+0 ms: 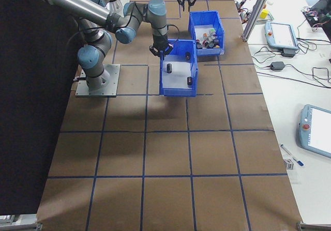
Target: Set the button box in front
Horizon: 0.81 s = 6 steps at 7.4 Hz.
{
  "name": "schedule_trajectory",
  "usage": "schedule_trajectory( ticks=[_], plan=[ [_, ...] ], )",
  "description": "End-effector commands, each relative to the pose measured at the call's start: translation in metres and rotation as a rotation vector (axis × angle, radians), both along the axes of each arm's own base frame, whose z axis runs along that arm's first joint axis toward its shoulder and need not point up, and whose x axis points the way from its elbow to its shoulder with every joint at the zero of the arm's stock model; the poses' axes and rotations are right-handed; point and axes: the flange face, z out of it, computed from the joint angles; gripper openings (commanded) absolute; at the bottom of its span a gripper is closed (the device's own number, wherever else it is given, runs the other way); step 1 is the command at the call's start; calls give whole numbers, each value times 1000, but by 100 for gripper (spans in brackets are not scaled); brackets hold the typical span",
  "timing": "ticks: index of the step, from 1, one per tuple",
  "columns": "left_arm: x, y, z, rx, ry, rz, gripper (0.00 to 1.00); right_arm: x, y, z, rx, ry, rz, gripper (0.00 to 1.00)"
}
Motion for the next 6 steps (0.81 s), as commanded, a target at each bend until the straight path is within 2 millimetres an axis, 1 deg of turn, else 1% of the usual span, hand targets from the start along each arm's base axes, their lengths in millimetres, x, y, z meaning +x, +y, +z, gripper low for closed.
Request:
schedule_trajectory(
  ticks=[1,2,3,4,5,6],
  plan=[
    [60,66,72,110,-52,-248,79,25,31,-17,23,-16,-11,6],
    [93,93,91,133,-143,-359,87,46,36,-19,23,-19,-30,6],
    [119,116,101,132,-205,-558,96,70,45,-21,28,-21,-25,6],
    [145,133,102,133,-197,-743,99,92,52,-22,20,-27,-61,6],
    [167,154,91,142,-176,-856,99,121,63,-23,19,-29,-43,6],
    [184,171,81,111,-168,-976,99,151,75,-24,-2,-40,-35,7]
  ],
)
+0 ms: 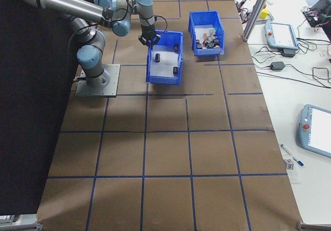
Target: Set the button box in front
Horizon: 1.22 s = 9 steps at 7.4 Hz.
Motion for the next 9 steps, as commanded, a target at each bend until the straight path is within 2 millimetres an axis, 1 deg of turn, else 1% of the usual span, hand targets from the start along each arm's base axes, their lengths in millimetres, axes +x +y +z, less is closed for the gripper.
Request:
schedule_trajectory(
  ticks=[1,2,3,4,5,6,7,8,9],
  plan=[
    [20,31,-37,-71,100,-318,99,62,21,-6,-31,-17,16,7],
    [20,30,-65,-137,82,-431,99,95,30,-14,-54,-28,65,7],
    [18,47,-46,-204,80,-410,100,120,39,-21,-76,-33,87,7],
    [13,71,-29,-263,108,-401,100,135,42,-18,-84,-39,106,7],
    [12,81,-39,-164,173,-392,100,140,35,-14,-83,-38,110,7],
    [14,77,-44,-136,170,-408,100,147,27,-16,-69,-35,88,7],
    [15,68,-47,-118,167,-408,100,162,28,-21,-56,-31,69,7],
    [15,55,-35,-126,164,-408,100,166,30,-25,-66,0,83,7],
    [16,32,-30,-110,166,-407,100,167,30,-25,-64,2,77,8]
  ],
)
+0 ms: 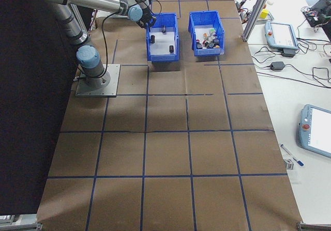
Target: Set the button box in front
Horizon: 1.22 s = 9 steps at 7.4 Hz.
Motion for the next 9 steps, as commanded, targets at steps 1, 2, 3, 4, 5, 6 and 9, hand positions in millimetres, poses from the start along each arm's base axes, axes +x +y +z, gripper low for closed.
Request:
schedule_trajectory(
  ticks=[1,2,3,4,5,6,9],
  plan=[
    [5,-46,15,18,-41,1,100,7,1,-5,5,12,-18,8],
    [5,-52,16,24,-63,-2,100,8,0,-8,6,15,-15,12],
    [6,-59,19,20,-63,-3,100,10,0,-7,11,-5,-30,79],
    [6,-70,16,29,-63,-4,100,10,-2,-3,5,1,-55,100],
    [6,-79,19,26,-62,-7,100,12,-6,10,-7,-3,-56,100],
    [6,-94,16,39,-59,-14,100,15,-12,26,25,18,-59,100],
    [8,-112,15,44,-63,-12,100,3,-31,84,100,66,-102,100]
  ],
)
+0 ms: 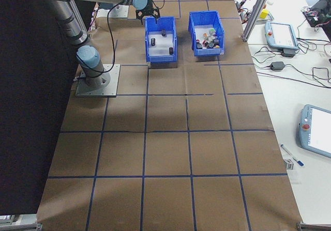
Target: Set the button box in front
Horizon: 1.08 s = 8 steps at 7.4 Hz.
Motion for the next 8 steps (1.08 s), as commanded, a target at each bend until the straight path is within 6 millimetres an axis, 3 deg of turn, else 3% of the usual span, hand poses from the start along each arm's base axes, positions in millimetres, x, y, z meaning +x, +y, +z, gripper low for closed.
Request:
schedule_trajectory(
  ticks=[1,4,6,7,8],
  plan=[
    [0,-4,-2,-3,-1,0,100,-28,-25,36,2,4,-83,100],
    [0,-3,-9,10,-1,1,100,-114,-89,54,-47,-38,-471,100],
    [0,-2,-12,16,0,1,100,-158,-117,70,-79,-52,-694,100],
    [0,-2,-13,17,0,1,100,-189,-127,77,-95,-60,-869,100],
    [0,-3,-14,19,0,1,100,-208,-134,82,-101,-91,-1036,100]
  ],
)
